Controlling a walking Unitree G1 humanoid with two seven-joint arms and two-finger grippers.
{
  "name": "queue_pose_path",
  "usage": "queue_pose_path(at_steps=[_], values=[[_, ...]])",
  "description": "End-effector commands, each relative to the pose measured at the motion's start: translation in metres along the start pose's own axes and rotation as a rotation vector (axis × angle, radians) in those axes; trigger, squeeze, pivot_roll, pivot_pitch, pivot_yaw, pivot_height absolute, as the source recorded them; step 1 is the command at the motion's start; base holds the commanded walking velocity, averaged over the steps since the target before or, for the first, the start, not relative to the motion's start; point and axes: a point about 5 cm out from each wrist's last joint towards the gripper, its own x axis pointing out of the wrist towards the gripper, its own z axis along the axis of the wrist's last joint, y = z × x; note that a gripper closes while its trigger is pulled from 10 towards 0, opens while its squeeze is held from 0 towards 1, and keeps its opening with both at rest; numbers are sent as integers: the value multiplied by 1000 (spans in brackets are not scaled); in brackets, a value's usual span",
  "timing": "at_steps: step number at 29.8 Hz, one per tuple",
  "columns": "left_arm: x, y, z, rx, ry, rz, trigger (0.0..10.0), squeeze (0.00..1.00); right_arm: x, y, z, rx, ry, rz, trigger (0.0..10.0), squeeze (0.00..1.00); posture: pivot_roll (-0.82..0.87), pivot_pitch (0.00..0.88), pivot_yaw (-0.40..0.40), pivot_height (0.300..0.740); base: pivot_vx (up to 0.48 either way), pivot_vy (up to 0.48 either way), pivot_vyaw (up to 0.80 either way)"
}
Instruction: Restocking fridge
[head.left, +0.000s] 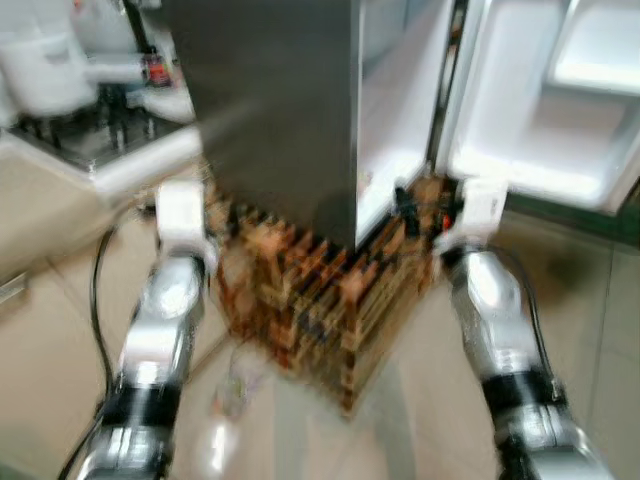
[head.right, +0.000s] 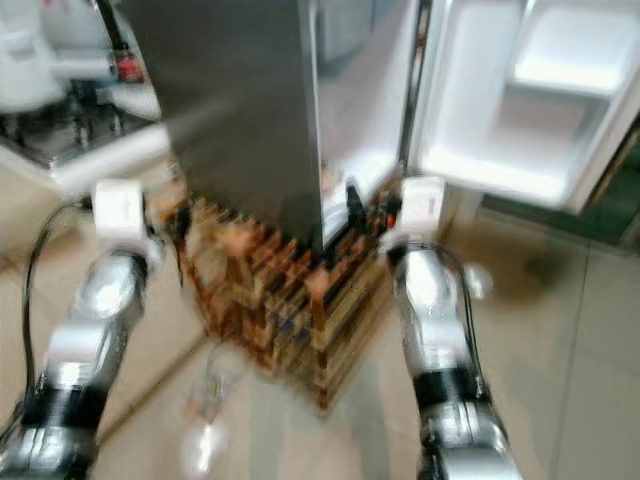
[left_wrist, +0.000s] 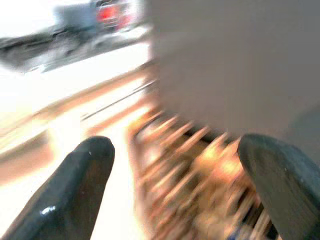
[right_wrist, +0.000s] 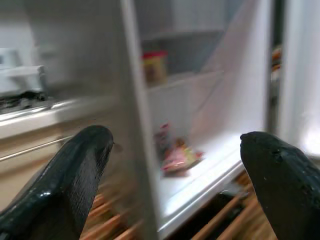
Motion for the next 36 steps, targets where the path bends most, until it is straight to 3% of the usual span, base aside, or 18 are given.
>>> queue_pose_path(at_steps=[1, 3, 7, 9, 12, 14, 20, 26, 32, 36], values=[[-7, 15, 3, 26, -8, 97, 10000, 0, 7, 7, 5, 11, -4, 40, 10000, 0, -138, 0, 79, 740, 0, 0, 456], [-20, 25, 4, 37, -45, 175, 10000, 0, 6, 9, 2, 3, 21, 72, 10000, 0, -120, 0, 62, 740, 0, -467, 447], [-28, 27, 9, 27, -86, 200, 10000, 0, 5, 9, -5, -20, 60, 111, 10000, 0, -98, 0, 40, 740, 0, -458, 441], [-29, 23, 13, 37, -97, 199, 10000, 0, 4, 10, -10, -29, 90, 128, 10000, 0, -91, 0, 35, 740, 0, -450, 425], [-27, 12, 23, 134, -127, 177, 10000, 0, 5, 17, -13, -36, 106, 170, 10000, 0, -78, 0, 23, 740, 0, -149, 410], [-26, 10, 28, 95, -148, 158, 10000, 0, 4, 18, -16, -26, 115, 179, 10000, 0, -68, 0, 15, 740, 0, 0, 413], [-27, 9, 40, 88, -184, 156, 10000, 0, -5, 26, -31, 16, 163, 227, 10000, 0, -36, 0, -10, 740, 0, 0, 135], [-32, -4, 38, 31, -169, 96, 10000, 0, -11, 41, -37, 64, 175, 318, 10000, 0, -31, 0, -13, 740, 0, 0, 0], [-28, 2, 34, 5, -152, 117, 10000, 0, -12, 55, -40, 56, 177, 380, 10000, 0, -17, 0, -13, 740, 0, 0, 0], [-22, 1, 34, 21, -134, 122, 10000, 0, -10, 61, -41, 57, 178, 393, 10000, 0, -22, 0, 0, 740, 0, 480, 0]])
